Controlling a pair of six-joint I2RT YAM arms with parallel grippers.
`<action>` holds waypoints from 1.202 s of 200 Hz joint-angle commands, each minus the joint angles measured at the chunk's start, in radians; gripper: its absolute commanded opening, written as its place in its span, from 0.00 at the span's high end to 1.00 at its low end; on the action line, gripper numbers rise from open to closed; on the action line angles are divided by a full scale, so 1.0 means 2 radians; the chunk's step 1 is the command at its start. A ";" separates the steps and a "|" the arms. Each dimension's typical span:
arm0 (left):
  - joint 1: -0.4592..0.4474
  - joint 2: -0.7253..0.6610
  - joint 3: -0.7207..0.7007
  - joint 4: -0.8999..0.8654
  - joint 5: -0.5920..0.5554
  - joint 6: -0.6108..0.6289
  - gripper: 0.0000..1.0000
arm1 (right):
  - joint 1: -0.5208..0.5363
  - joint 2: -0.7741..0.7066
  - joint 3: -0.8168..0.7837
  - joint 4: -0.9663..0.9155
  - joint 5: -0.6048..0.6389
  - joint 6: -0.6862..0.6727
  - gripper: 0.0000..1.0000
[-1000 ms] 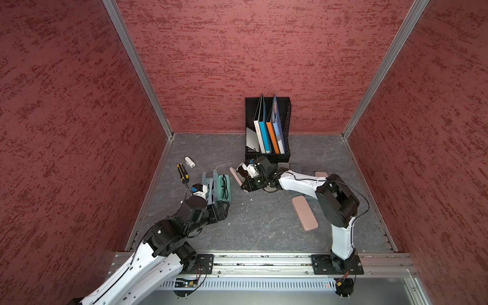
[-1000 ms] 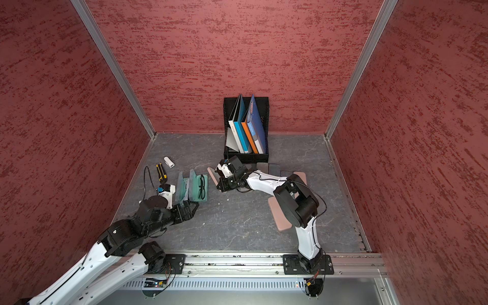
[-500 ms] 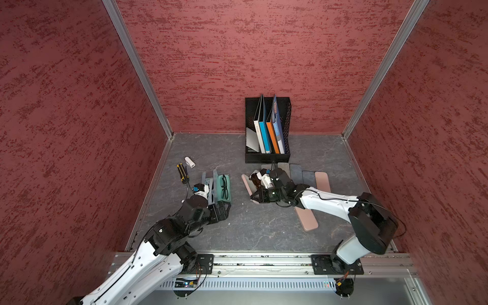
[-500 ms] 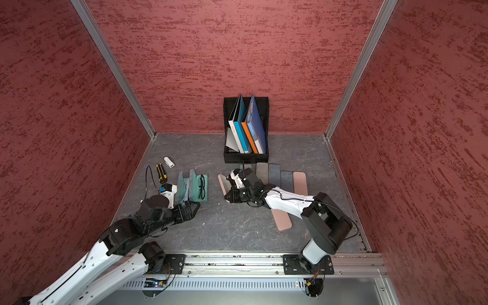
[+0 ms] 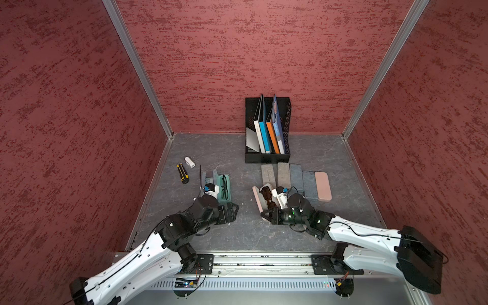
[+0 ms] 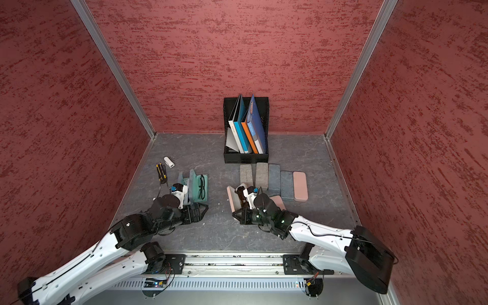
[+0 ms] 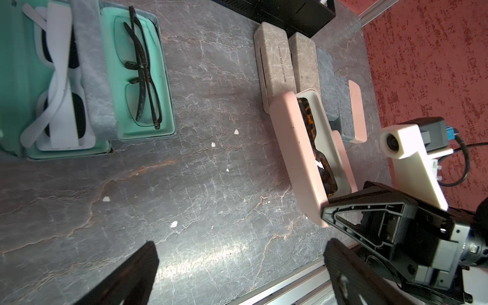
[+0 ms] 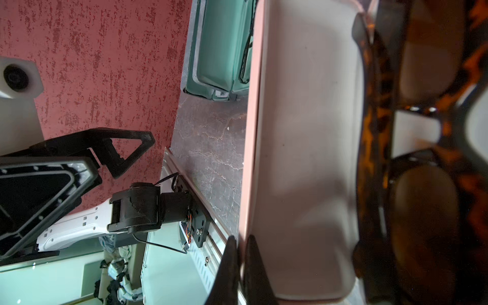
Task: Close the glasses case
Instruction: Place the glasses case at the center of the board.
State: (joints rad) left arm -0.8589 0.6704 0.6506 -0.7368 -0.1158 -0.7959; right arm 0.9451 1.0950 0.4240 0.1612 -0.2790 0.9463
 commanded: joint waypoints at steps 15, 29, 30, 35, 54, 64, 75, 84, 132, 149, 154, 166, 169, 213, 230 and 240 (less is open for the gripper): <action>-0.054 0.036 0.000 0.039 -0.042 -0.019 0.00 | 0.029 -0.055 -0.033 0.045 0.062 0.035 0.97; -0.072 0.051 0.005 0.048 -0.050 -0.023 0.00 | 0.043 -0.062 -0.043 0.047 0.072 0.043 0.97; -0.073 0.051 0.005 0.049 -0.051 -0.024 0.00 | 0.044 -0.062 -0.044 0.048 0.072 0.044 0.97; -0.077 0.055 0.006 0.052 -0.053 -0.025 0.00 | 0.048 -0.063 -0.047 0.050 0.076 0.047 0.97; -0.090 0.070 0.005 0.065 -0.055 -0.029 0.00 | 0.064 -0.068 -0.055 0.052 0.092 0.054 0.96; -0.096 0.079 0.005 0.072 -0.055 -0.031 0.00 | 0.070 -0.068 -0.060 0.050 0.101 0.060 0.95; -0.103 0.089 0.004 0.079 -0.056 -0.034 0.00 | 0.074 -0.067 -0.066 0.053 0.107 0.064 0.95; -0.109 0.097 0.004 0.086 -0.058 -0.036 0.00 | 0.076 -0.067 -0.071 0.056 0.111 0.069 0.94; -0.131 0.130 0.008 0.105 -0.065 -0.043 0.00 | 0.077 -0.071 -0.085 0.045 0.124 0.076 0.88; -0.136 0.136 0.008 0.111 -0.066 -0.044 0.00 | 0.077 -0.074 -0.089 0.039 0.126 0.078 0.84; -0.137 0.138 0.008 0.111 -0.067 -0.045 0.00 | 0.077 -0.076 -0.091 0.037 0.126 0.079 0.82; -0.141 0.139 0.008 0.113 -0.070 -0.046 0.00 | 0.077 -0.083 -0.092 0.029 0.128 0.080 0.76; -0.142 0.139 0.008 0.113 -0.071 -0.047 0.00 | 0.077 -0.085 -0.092 0.026 0.128 0.079 0.74; -0.159 0.126 0.000 0.120 -0.086 -0.055 0.00 | 0.077 -0.153 -0.087 -0.063 0.146 0.064 0.57; -0.162 0.126 -0.008 0.134 -0.086 -0.056 0.00 | 0.077 -0.185 -0.082 -0.109 0.156 0.053 0.55; -0.162 0.129 -0.012 0.140 -0.086 -0.056 0.00 | 0.077 -0.202 -0.076 -0.142 0.160 0.045 0.54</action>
State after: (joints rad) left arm -1.1755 0.9318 0.6506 -0.5076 -0.2676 -0.8997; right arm 1.0924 0.7559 0.2478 0.0483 -0.0162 1.0809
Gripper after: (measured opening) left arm 0.996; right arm 0.455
